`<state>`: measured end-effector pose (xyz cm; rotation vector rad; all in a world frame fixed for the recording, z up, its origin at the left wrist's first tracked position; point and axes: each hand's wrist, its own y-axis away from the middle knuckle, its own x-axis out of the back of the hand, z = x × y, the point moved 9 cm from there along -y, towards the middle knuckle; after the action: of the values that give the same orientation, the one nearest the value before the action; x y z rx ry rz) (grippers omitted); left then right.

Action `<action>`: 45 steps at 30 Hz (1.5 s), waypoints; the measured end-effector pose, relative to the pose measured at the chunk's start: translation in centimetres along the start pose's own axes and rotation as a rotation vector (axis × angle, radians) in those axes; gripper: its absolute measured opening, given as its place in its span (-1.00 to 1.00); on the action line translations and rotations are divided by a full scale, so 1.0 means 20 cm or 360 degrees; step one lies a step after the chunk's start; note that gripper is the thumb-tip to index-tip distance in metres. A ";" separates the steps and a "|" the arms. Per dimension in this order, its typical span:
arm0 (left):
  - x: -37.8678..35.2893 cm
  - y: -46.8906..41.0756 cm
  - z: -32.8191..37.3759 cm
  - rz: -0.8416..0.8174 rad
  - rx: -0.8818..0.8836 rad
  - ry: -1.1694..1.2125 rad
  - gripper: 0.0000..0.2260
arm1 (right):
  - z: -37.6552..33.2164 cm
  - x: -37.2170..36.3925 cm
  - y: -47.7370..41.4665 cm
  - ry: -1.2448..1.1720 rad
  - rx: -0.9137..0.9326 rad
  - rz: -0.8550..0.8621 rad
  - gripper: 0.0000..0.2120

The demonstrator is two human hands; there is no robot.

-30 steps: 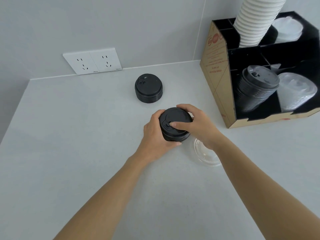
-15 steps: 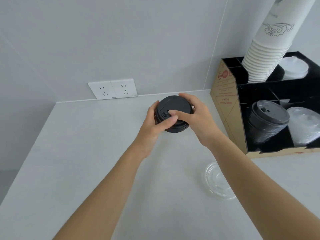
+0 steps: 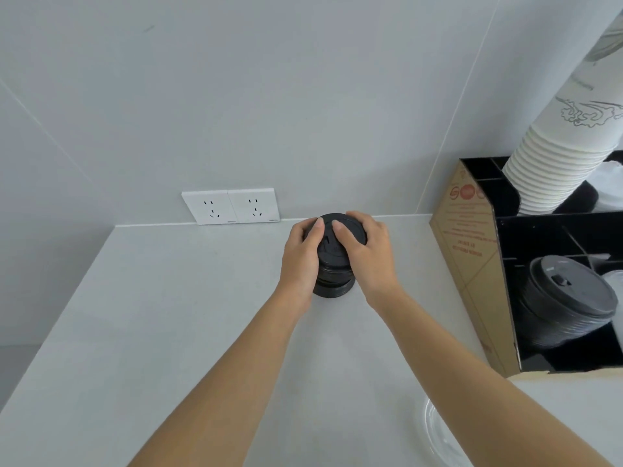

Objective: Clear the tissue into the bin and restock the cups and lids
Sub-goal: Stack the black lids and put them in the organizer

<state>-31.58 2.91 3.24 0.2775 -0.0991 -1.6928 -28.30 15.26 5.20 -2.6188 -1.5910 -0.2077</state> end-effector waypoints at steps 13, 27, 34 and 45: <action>0.01 -0.13 -0.16 0.0039 0.0085 -0.0188 -0.83 | 0.29 -0.08 -0.08 -0.0014 -0.0201 0.0004 -0.66; 0.05 -0.15 -0.28 0.0271 -0.0011 -0.0224 -0.57 | 0.38 -0.10 -0.07 -0.0226 -0.0207 0.0090 -0.69; 0.05 -0.13 -0.26 0.0242 -0.0101 -0.0030 -0.78 | 0.38 -0.09 -0.05 -0.0405 -0.0154 0.0209 -0.65; 0.13 -0.07 -0.07 0.0307 -0.0314 0.0270 -0.86 | 0.14 -0.11 -0.02 -0.0436 0.0071 0.0112 -0.70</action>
<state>-32.97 0.65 1.26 0.2540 0.1619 -1.4687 -29.46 13.91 2.05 -2.7591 -1.5504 0.1972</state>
